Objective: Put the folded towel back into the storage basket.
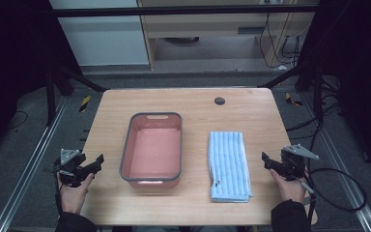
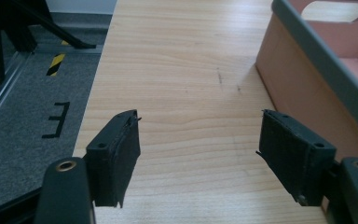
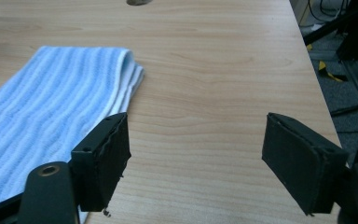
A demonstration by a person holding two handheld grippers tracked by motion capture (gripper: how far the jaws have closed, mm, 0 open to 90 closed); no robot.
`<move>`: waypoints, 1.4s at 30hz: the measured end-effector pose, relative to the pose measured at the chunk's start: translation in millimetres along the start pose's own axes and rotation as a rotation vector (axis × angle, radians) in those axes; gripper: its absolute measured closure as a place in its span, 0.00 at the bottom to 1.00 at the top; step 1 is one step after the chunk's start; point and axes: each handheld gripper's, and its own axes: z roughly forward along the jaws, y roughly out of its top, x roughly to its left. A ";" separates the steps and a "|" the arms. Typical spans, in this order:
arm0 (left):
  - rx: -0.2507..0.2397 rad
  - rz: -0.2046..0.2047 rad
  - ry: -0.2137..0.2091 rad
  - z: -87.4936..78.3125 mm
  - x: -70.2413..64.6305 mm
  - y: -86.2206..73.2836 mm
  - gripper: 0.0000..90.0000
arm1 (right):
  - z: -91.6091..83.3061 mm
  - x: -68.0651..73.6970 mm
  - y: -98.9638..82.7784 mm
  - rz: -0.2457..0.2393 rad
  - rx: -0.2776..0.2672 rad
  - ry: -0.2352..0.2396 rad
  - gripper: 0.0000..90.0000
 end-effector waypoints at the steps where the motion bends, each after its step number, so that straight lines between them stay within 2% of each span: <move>1: -0.005 -0.005 -0.004 -1.5 -0.7 1.0 0.33 | -2.2 0.8 1.6 0.005 -0.004 0.007 0.26; 6: -0.018 -0.012 -0.033 -9.0 -2.2 5.7 0.33 | -11.5 2.2 7.1 0.045 -0.053 0.034 0.27; 8: -0.025 -0.012 -0.035 -10.4 -2.7 7.1 0.32 | -13.3 3.3 10.0 0.046 -0.059 0.045 0.29; 13: -0.044 0.007 -0.052 -17.0 -9.4 13.3 0.31 | -17.4 7.8 14.1 0.023 -0.076 0.061 0.33; 15: -0.043 0.006 -0.065 -18.2 -13.4 14.3 0.31 | -18.5 9.4 15.9 -0.006 -0.065 0.063 0.35; 18: -0.045 0.014 -0.086 -19.4 -21.0 16.8 0.32 | -20.6 10.9 16.7 0.007 -0.077 0.089 0.37; 21: -0.050 0.024 -0.101 -22.1 -28.4 21.0 0.34 | -23.7 13.1 19.2 -0.023 -0.075 0.098 0.38; 23: -0.054 0.029 -0.110 -23.9 -33.6 24.7 0.35 | -24.7 13.3 20.6 -0.025 -0.084 0.103 0.40; 24: -0.060 0.032 -0.116 -24.7 -36.8 26.6 0.36 | -26.8 13.7 24.7 -0.019 -0.090 0.121 0.40; 28: -0.074 0.058 -0.152 -27.5 -56.2 35.3 0.38 | -29.9 18.5 34.7 -0.025 -0.101 0.150 0.41; 29: -0.074 0.058 -0.152 -27.5 -56.2 35.3 0.38 | -30.6 19.8 37.5 -0.033 -0.102 0.154 0.41; 30: -0.074 0.072 -0.165 -27.7 -65.5 38.5 0.39 | -31.1 21.1 40.3 -0.035 -0.109 0.165 0.40; 31: -0.074 0.072 -0.165 -27.7 -65.5 38.5 0.39 | -31.1 21.1 40.3 -0.035 -0.109 0.165 0.40; 32: -0.071 0.086 -0.181 -27.4 -76.1 41.5 0.39 | -32.7 23.7 45.9 -0.035 -0.117 0.176 0.40; 33: -0.071 0.086 -0.181 -27.4 -76.1 41.5 0.39 | -33.6 25.2 48.6 -0.035 -0.122 0.182 0.40; 34: -0.080 0.119 -0.186 -26.9 -87.8 43.6 0.39 | -34.1 26.2 51.0 -0.045 -0.127 0.181 0.40; 35: -0.080 0.119 -0.186 -26.9 -87.8 43.6 0.39 | -34.1 26.2 51.0 -0.045 -0.127 0.181 0.40; 36: -0.079 0.136 -0.199 -26.0 -99.4 44.9 0.40 | -34.8 28.5 55.6 -0.053 -0.130 0.184 0.41; 37: -0.079 0.136 -0.199 -26.0 -99.4 44.9 0.39 | -34.8 28.5 55.6 -0.053 -0.130 0.184 0.41; 39: -0.076 0.142 -0.221 -24.6 -110.1 46.2 0.40 | -34.9 31.1 62.1 -0.057 -0.136 0.189 0.42; 40: -0.072 0.148 -0.235 -22.7 -120.3 47.7 0.40 | -34.6 31.7 64.3 -0.055 -0.139 0.194 0.43; 42: -0.071 0.168 -0.243 -21.0 -130.9 49.4 0.40 | -33.7 32.8 68.5 -0.057 -0.138 0.199 0.43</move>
